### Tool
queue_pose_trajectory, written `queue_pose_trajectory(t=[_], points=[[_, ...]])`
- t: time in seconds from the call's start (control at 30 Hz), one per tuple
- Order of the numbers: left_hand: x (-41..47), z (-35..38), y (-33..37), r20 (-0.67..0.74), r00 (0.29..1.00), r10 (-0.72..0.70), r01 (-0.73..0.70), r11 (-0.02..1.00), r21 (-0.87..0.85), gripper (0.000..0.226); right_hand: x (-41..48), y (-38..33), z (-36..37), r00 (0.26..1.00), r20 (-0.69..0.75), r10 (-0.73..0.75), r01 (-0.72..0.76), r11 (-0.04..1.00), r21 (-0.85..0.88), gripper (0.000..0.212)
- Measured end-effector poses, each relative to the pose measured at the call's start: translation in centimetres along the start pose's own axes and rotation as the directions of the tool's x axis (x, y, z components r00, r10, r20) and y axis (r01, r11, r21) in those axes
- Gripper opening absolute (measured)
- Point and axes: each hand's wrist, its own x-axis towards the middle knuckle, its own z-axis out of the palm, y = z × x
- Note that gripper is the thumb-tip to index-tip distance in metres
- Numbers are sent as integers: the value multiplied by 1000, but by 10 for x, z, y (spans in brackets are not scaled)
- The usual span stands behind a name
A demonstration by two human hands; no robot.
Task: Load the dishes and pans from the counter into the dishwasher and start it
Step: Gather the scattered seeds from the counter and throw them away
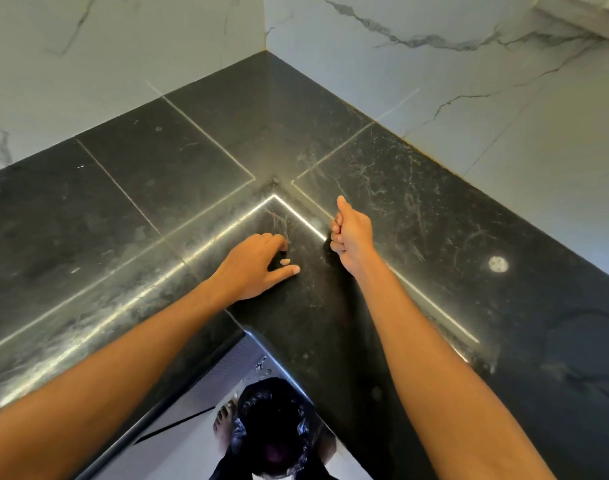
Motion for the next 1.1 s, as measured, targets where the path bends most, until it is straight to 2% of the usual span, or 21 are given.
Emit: queue_pose_trajectory(t=[0.07, 0.13, 0.2, 0.27, 0.37, 0.57, 0.63, 0.7, 0.77, 0.87, 0.97, 1.1], points=[[-6, 2, -3, 6, 998, 65, -65, 998, 20, 40, -7, 7, 7, 995, -52, -84, 68, 965, -253, 53], [-9, 5, -5, -47, 996, 75, -77, 996, -43, 30, -13, 17, 10, 968, -19, -249, 203, 830, -519, 58], [-13, 7, -7, -89, 994, 63, -73, 991, -110, 22, -22, 27, 13, 932, 24, -363, 297, 720, -627, 59], [-15, 7, -5, -113, 993, 38, -56, 986, -155, 18, -30, 33, 14, 901, -26, -434, 318, 699, -641, 60], [-15, 8, 1, -103, 995, 4, -21, 987, -161, 18, -37, 42, 13, 882, -100, -460, 311, 728, -610, 62], [-6, 7, 10, -4, 998, -56, 55, 990, -128, 17, -58, 56, 12, 863, -166, -477, 270, 714, -646, 61], [-1, 2, 12, 68, 996, -50, 56, 994, -95, 17, -64, 61, 13, 864, -196, -464, 242, 724, -646, 60], [5, -3, 15, 148, 989, -17, 8, 998, 55, 12, -72, 68, 15, 854, -233, -466, 222, 730, -646, 60], [5, -1, 19, 179, 981, 70, -118, 955, 273, 11, -83, 75, 16, 840, -266, -472, 205, 732, -650, 61], [-2, 4, 16, 193, 972, 131, -197, 905, 376, 13, -101, 87, 16, 842, -271, -467, 194, 730, -655, 60], [-4, -3, 11, 173, 979, 108, -156, 945, 287, 13, -116, 99, 16, 847, -260, -464, 196, 727, -658, 59], [-20, -17, 14, 149, 988, -41, 34, 998, 50, 21, -134, 107, 16, 867, -220, -448, 210, 727, -653, 59]])
